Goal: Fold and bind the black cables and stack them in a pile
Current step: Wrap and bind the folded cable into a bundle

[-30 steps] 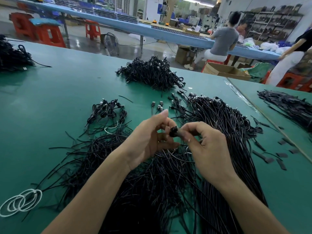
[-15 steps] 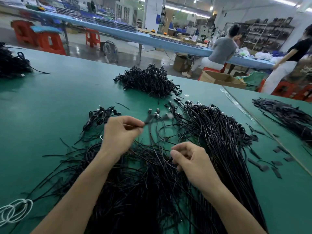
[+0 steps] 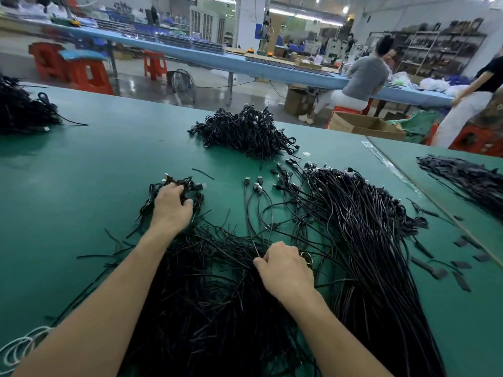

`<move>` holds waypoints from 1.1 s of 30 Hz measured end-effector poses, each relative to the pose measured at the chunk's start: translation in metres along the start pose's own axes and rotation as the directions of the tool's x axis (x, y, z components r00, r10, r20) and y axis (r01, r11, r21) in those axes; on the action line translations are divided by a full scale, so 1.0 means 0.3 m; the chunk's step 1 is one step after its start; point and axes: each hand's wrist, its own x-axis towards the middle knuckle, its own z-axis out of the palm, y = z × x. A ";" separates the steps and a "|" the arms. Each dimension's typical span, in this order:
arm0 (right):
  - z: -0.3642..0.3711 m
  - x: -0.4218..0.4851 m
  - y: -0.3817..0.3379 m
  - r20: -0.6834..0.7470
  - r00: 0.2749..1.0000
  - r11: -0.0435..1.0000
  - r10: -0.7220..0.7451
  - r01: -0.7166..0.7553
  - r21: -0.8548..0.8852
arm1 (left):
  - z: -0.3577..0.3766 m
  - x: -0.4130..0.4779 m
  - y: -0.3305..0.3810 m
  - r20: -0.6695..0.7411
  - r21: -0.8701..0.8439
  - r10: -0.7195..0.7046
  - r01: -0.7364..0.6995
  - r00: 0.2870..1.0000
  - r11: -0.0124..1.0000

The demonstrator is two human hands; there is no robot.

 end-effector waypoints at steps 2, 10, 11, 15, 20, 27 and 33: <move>-0.008 0.008 0.012 0.007 0.999 0.994 0.036 -0.037 0.101 | 0.017 -0.038 0.027 -0.062 0.058 0.075 -0.072 0.995 0.996; -0.118 -0.031 0.007 -0.080 0.973 0.800 -0.218 0.225 0.556 | 0.084 -0.170 0.168 0.306 -0.032 0.574 -0.594 0.760 0.804; -0.141 -0.050 0.004 -0.038 0.954 0.724 -0.298 0.251 0.642 | 0.093 -0.171 0.176 0.321 -0.032 0.597 -0.622 0.735 0.782; -0.222 -0.121 0.031 -0.026 0.891 0.555 -0.454 0.305 0.774 | 0.085 -0.184 0.202 0.084 -0.251 0.508 -0.475 0.857 0.843; -0.262 -0.089 0.127 -0.267 0.946 0.727 -0.185 0.315 0.610 | -0.017 -0.204 0.216 -0.223 -0.324 0.441 -0.492 0.870 0.808; -0.273 -0.059 0.142 -0.208 0.938 0.841 -0.276 0.341 0.420 | -0.086 -0.313 0.226 0.380 -0.428 0.544 -0.379 0.748 0.820; -0.277 -0.101 0.059 -0.371 0.856 0.629 -0.361 0.517 0.581 | -0.091 -0.333 0.255 0.383 -0.415 0.530 -0.372 0.756 0.830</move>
